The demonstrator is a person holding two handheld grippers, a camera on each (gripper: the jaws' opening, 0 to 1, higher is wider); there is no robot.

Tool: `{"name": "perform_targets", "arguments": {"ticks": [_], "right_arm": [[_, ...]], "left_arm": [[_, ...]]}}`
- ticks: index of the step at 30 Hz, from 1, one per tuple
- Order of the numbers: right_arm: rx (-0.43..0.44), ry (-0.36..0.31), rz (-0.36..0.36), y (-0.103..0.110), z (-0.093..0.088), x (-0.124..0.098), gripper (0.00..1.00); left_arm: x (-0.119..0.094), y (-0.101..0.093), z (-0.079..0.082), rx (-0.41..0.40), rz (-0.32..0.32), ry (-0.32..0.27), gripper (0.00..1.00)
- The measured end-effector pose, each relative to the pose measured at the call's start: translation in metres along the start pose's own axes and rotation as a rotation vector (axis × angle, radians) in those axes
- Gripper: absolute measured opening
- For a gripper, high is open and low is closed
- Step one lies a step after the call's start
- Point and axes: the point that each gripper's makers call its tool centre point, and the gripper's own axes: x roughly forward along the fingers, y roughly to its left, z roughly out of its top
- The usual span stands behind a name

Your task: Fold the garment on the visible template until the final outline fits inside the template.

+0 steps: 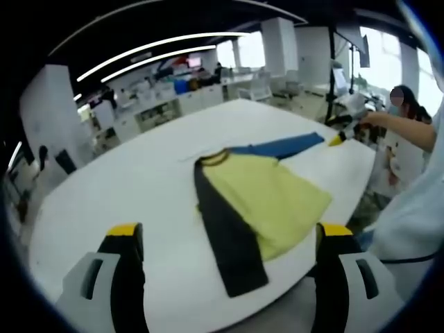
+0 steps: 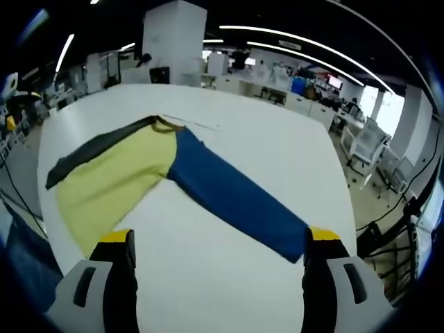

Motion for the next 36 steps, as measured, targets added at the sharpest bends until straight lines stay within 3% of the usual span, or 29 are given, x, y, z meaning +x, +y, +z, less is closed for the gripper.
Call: {"name": "perform_targets", "arguments": {"ticks": [19,25,36], "right_arm": [[-0.064,-0.037,0.050,0.063,0.029,-0.019,1.00],[-0.077,-0.041,0.065,0.093,0.039,-0.035,1.00],[-0.072,-0.069,0.071,0.119,0.054,-0.053,1.00]], "left_arm": [[-0.010,0.004,-0.016,0.004,-0.038,0.001,1.00],[-0.011,0.007,-0.020,0.006,-0.050,0.001,1.00],[-0.007,0.010,-0.022,0.011,-0.082,-0.007,1.00]]}}
